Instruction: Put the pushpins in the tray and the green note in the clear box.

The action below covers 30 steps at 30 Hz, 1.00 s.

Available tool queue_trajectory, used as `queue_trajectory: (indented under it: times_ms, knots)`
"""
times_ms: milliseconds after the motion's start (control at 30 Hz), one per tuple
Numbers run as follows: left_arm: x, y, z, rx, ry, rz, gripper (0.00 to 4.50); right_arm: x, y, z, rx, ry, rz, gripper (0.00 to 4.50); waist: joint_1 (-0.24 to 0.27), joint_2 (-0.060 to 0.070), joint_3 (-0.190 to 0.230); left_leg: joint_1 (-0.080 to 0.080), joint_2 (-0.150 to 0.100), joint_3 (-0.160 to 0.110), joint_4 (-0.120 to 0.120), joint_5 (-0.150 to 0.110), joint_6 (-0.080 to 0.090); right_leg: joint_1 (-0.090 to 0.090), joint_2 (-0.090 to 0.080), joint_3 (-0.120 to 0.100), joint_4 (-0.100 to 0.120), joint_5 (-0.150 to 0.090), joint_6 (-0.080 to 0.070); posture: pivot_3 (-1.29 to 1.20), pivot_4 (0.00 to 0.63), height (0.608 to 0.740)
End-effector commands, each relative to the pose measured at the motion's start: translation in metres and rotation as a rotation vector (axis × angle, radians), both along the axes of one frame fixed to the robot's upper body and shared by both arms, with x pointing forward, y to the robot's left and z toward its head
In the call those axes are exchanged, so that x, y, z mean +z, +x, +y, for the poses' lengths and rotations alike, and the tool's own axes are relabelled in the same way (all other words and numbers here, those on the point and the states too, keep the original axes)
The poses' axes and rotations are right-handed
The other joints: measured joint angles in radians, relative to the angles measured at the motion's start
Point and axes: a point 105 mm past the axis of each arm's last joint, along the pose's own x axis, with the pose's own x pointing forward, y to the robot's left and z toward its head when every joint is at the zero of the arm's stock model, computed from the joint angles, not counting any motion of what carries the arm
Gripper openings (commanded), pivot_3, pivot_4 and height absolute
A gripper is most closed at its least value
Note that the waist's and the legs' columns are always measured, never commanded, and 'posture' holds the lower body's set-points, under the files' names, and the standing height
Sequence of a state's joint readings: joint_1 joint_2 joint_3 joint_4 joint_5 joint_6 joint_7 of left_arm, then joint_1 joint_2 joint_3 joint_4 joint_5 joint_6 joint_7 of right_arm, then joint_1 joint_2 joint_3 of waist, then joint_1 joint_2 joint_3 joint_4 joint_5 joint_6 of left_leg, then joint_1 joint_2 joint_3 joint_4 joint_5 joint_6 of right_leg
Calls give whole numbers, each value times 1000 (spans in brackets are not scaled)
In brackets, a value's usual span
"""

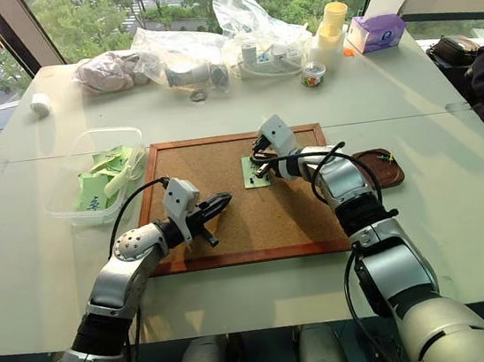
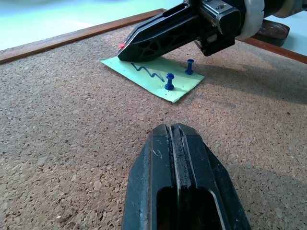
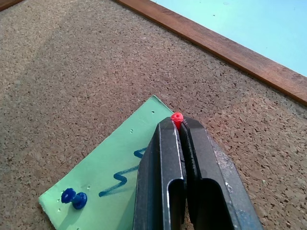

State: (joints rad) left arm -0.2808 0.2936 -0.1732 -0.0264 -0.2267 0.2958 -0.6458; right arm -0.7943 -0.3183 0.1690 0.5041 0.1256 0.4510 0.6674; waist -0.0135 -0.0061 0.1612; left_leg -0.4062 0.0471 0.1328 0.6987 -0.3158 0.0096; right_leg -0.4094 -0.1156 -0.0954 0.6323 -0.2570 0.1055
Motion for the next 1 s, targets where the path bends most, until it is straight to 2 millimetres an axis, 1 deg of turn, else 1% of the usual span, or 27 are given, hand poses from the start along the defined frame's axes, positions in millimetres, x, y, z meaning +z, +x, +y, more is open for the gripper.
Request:
queue_trajectory:
  times_ms: [33,200,267,333,433,533,567,633,733,800,833,900,1000]
  knots:
    - [-12,-2,2,18,10,47,0,24,1,2,13,-2,-103,20,0,0,0,0,0,0,0,0,0,0,0,0,0,0,0,0,150,740]
    - [-21,-5,1,11,26,86,0,45,5,-4,-36,62,-144,20,0,0,0,0,0,0,0,0,0,0,0,0,0,0,0,0,150,740]
    - [-29,-6,2,20,52,106,0,56,4,-11,-59,96,-156,20,0,0,0,0,0,0,0,0,0,0,0,0,0,0,0,0,150,740]
    - [-33,-5,5,38,74,110,0,61,2,-15,-73,113,-161,20,1,1,-1,0,0,0,0,0,0,0,0,0,0,0,0,0,150,740]
    - [-38,-3,7,69,58,140,0,71,-4,-26,-110,147,-171,20,0,5,-3,0,0,0,0,0,0,0,0,0,0,0,0,0,150,740]
    - [-39,-2,8,79,53,142,0,84,-9,-47,-186,179,-197,20,1,10,-7,1,0,0,0,0,0,1,0,0,0,0,0,0,150,740]
    - [-39,-2,8,78,52,140,0,88,-12,-59,-226,182,-206,20,2,11,-8,1,0,0,0,0,0,1,0,0,0,0,0,0,150,740]
    - [-39,-2,7,79,46,142,0,90,-19,-91,-323,175,-220,20,4,11,-8,1,0,0,0,0,0,1,-1,0,0,0,0,0,150,740]
    - [-39,-2,6,74,49,139,0,83,-30,-135,-458,172,-202,20,4,11,-8,1,0,0,0,0,1,2,-1,0,0,0,0,0,150,740]
    - [-40,-3,5,68,50,139,0,71,-39,-163,-536,129,-181,20,2,12,-9,2,0,0,0,0,1,2,-1,0,-1,0,0,0,150,740]
    - [-40,-3,4,63,53,138,0,66,-42,-173,-561,113,-168,20,2,14,-9,2,-1,0,-1,0,1,2,-1,0,-1,0,0,0,150,740]
    - [-40,-4,3,56,56,137,0,53,-49,-184,-586,101,-130,20,0,17,-11,3,0,0,-1,0,1,2,-1,0,-1,0,0,0,150,740]
    - [-40,-5,2,43,58,136,0,34,-57,-190,-582,67,-88,20,-1,19,-13,8,0,0,-2,-1,1,5,-1,1,-1,0,0,0,150,740]
